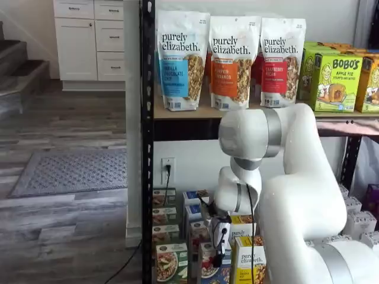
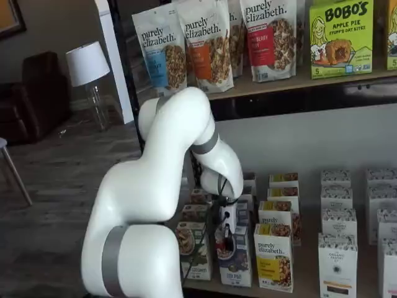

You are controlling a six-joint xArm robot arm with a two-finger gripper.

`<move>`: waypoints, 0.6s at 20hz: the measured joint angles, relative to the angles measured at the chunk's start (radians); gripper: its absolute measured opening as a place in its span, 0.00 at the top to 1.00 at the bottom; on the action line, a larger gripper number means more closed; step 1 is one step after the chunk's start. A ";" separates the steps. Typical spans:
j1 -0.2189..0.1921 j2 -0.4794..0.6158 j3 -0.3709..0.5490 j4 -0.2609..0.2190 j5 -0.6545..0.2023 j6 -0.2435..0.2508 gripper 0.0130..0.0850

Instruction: Pick up the blue and white box that is on the bottom shelf, the second box from the left

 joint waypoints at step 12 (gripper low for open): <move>-0.002 -0.014 0.021 -0.014 -0.003 0.010 0.33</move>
